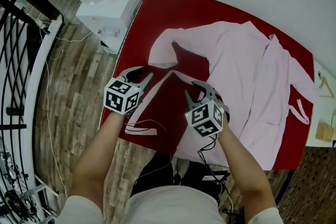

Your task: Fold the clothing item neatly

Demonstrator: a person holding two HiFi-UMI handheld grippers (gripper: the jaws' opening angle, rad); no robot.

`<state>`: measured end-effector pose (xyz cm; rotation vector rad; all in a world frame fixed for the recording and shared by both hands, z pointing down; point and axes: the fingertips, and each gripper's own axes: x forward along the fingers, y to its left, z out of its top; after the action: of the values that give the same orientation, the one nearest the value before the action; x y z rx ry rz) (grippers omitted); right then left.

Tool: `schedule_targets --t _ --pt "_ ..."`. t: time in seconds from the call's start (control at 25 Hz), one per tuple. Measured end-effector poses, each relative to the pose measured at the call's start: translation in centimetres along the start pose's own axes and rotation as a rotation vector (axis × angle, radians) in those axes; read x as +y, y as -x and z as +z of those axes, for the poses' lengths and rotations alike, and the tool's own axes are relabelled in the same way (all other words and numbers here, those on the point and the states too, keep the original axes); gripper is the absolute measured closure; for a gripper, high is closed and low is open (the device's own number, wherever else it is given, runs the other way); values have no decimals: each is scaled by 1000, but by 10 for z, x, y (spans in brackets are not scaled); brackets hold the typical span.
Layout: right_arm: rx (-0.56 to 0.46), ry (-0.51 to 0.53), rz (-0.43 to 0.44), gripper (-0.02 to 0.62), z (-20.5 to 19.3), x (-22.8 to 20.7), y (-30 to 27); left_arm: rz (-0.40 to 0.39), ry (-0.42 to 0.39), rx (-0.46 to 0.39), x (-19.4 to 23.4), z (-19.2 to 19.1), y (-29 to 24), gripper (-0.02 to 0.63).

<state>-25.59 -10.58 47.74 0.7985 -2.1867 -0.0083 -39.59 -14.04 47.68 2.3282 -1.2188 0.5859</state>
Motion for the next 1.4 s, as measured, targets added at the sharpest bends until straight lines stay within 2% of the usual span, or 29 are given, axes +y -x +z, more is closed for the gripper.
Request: schedule_targets --t 0.16,0.36,0.56,0.68,0.8,1.08,1.24,1.32,1.4 --pt "24 17 -10 509 17 -5 -34 8 -106 78 25 -17 -15 476" --pt "64 8 -19 509 29 -17 -75 -3 -216 166 45 -32 -37 471" --pt "140 -13 -8 509 21 -28 -108 -48 -350 231 41 -35 -61 471" --pt "167 -64 -4 509 13 -29 -121 -92 -406 259 36 -35 -69 471" --pt "166 -113 8 545 13 -28 -124 -124 -400 262 37 -34 -70 471" --pt "19 -157 -1 572 57 -44 -90 -138 -386 215 30 -19 -80 471" --pt "-35 -116 -12 572 84 -51 -73 -119 -291 159 31 -7 -83 478" --pt "-46 -98 -21 572 89 -54 -68 -115 -272 142 28 -1 -81 572" --pt "-50 -91 -31 572 88 -60 -62 -131 -256 134 23 3 -77 590"
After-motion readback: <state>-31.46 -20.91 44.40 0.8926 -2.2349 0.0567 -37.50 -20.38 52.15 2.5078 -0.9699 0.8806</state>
